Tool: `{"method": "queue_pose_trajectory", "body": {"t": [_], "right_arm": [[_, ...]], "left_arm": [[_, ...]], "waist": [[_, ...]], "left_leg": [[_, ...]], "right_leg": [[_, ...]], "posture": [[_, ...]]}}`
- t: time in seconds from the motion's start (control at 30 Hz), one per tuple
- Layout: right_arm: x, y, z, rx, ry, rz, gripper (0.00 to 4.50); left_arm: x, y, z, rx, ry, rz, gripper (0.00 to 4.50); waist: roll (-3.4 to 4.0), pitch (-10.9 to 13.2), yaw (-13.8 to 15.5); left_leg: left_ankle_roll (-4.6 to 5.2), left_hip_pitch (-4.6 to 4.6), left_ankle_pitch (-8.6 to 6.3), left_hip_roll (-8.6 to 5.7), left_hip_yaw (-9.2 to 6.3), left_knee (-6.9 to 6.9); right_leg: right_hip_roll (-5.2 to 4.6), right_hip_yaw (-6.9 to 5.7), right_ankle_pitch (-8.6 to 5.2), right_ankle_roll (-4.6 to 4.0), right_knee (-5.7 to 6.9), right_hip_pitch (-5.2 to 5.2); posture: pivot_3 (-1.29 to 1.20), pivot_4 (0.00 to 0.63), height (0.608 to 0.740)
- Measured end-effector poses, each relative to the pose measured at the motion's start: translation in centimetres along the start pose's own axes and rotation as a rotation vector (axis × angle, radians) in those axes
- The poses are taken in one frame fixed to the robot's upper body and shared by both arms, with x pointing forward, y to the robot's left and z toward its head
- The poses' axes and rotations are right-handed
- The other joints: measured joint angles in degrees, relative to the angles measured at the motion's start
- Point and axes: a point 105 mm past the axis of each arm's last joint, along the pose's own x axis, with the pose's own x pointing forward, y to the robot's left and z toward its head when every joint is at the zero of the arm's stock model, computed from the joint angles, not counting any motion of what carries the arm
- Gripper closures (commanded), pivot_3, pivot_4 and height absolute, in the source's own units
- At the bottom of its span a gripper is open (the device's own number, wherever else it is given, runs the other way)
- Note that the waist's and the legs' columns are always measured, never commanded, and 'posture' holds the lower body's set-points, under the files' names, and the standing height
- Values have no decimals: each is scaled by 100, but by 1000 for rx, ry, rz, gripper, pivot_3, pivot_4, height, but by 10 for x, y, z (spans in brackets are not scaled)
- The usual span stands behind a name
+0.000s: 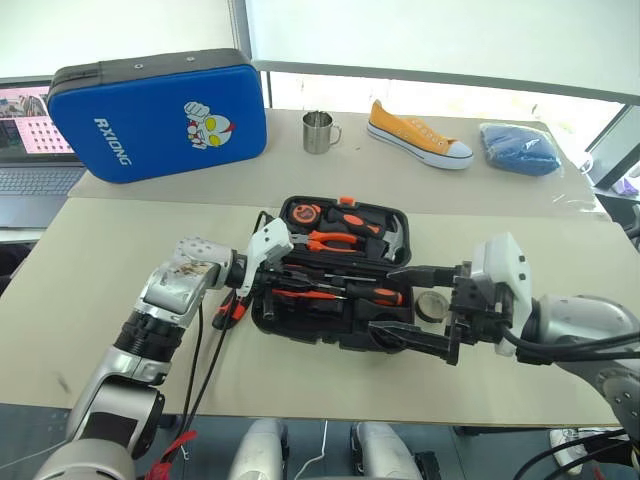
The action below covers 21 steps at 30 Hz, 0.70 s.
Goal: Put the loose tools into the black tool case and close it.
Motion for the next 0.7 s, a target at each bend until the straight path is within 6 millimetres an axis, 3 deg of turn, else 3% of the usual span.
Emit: {"method": "queue_pose_trajectory", "body": {"t": [0.7], "right_arm": [[0, 0, 0, 9, -3, 1, 0]], "left_arm": [[-12, -5, -26, 112, 100, 13, 4483]], "waist": [[7, -10, -26]], "left_leg": [[1, 19, -1, 3, 1, -2]], "right_leg": [[1, 1, 0, 0, 0, 18]], "posture": [[0, 150, 739]]}}
